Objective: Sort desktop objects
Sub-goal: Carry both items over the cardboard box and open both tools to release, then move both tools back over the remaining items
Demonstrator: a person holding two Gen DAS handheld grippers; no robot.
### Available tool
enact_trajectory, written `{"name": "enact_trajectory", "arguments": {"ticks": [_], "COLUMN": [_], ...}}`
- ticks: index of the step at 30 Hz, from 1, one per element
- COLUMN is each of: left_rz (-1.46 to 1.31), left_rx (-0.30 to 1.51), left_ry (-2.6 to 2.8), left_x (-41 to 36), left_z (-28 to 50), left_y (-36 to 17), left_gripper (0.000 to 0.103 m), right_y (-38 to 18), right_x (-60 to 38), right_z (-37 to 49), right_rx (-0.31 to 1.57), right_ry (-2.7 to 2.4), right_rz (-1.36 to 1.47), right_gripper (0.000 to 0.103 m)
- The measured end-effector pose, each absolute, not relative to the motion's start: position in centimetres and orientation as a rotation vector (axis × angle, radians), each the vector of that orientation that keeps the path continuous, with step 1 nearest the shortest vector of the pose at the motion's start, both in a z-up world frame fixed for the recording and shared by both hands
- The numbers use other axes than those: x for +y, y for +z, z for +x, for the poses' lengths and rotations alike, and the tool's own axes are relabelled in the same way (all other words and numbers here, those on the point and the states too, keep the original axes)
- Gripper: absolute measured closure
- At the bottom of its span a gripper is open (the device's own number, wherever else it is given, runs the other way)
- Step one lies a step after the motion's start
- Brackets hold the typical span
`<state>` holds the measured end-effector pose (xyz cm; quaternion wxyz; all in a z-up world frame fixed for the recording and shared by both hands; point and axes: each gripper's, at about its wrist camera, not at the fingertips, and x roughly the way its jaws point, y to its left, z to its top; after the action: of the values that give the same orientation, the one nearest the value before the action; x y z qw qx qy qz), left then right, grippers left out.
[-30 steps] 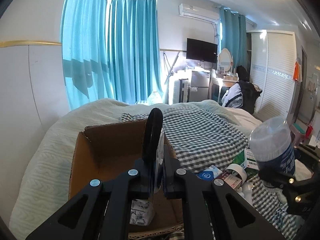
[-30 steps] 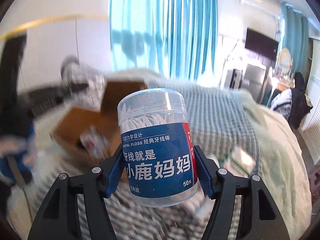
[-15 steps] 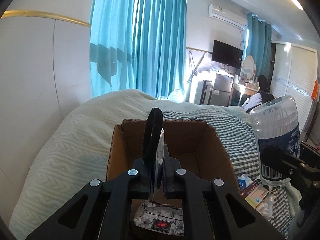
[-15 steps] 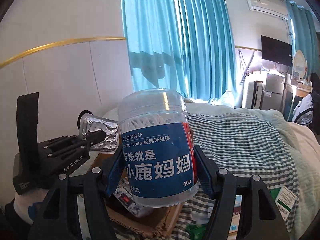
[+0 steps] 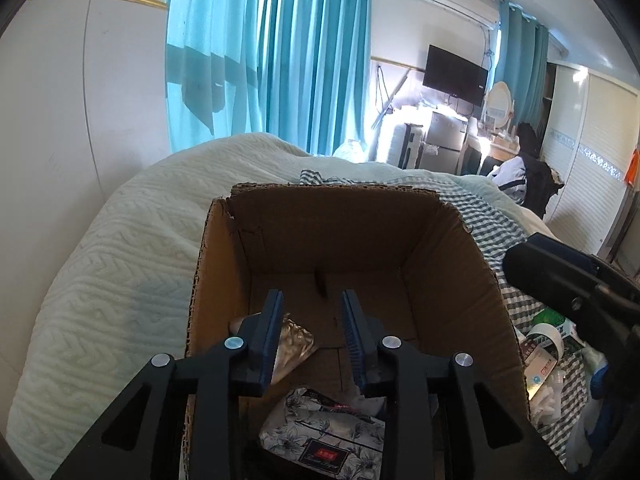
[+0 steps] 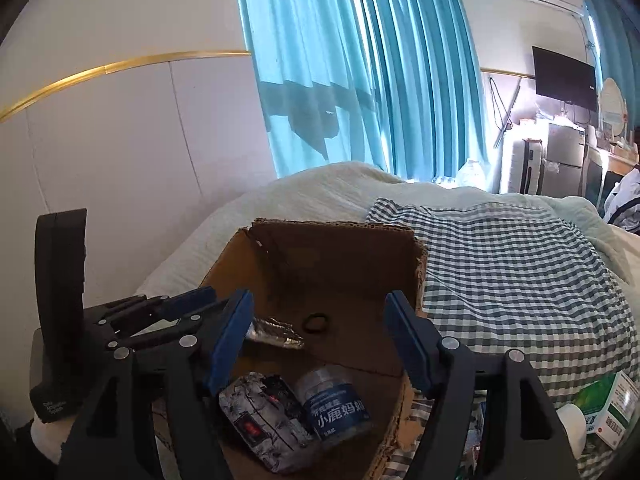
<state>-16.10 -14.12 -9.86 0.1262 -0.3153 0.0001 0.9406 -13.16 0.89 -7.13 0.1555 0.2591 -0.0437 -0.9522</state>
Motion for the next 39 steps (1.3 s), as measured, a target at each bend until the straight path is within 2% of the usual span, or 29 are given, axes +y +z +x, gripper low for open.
{"name": "enact_trajectory", "arguments": {"ticks": [2,4,5,11,14,17,19,21,23,26,39], "left_rz": [-0.916,-0.907,-0.897,-0.796,-0.725,-0.659,-0.614,-0.548,-0.486,-0.433,-0.305], "left_rx": [0.003,-0.002,-0.011,-0.016,-0.004,-0.004,-0.005,0.000,-0.008,-0.028,0.039], "left_ry": [2.747,2.749,2.750,2.766,2.774,2.773,2.776,2.794,2.803,2.804,2.783], "left_x": [-13.9,-13.7,-13.6,-12.6,-11.7,-10.8,-10.3,-9.8,-9.6,-9.2,-4.9], "left_z": [-15.8,-15.2,-14.8,-12.0,-10.1,-8.1,-6.8,-5.1,-3.6,-1.9,4.3], "left_y": [-9.4,-8.7,-8.2,-4.3,-1.9,0.3,1.6,2.9,4.2,5.5,7.6], "left_gripper": [0.070,0.063,0.057,0.054,0.042,0.035,0.025,0.006,0.000,0.000,0.000], "right_y": [-6.6,-5.8,-5.3,-1.4,0.6,2.5,3.7,4.8,5.9,7.1,9.1], "right_x": [1.5,2.1,2.4,4.4,5.4,6.5,7.4,8.1,8.9,10.0,16.2], "right_z": [-12.8,-12.2,-11.9,-8.8,-6.9,-4.4,-2.8,-1.4,0.3,2.9,9.8], "right_rx": [-0.149,-0.158,-0.158,-0.167,-0.165,-0.151,-0.152,-0.153,-0.144,-0.132,-0.140], "right_ry": [-2.738,-2.749,-2.758,-2.808,-2.839,-2.879,-2.903,-2.932,-2.973,-3.038,-3.232], "right_rz": [0.728,0.712,0.704,0.615,0.568,0.516,0.488,0.463,0.437,0.383,0.308], "right_gripper": [0.033,0.031,0.030,0.028,0.024,0.022,0.019,0.017,0.013,0.000,0.000]}}
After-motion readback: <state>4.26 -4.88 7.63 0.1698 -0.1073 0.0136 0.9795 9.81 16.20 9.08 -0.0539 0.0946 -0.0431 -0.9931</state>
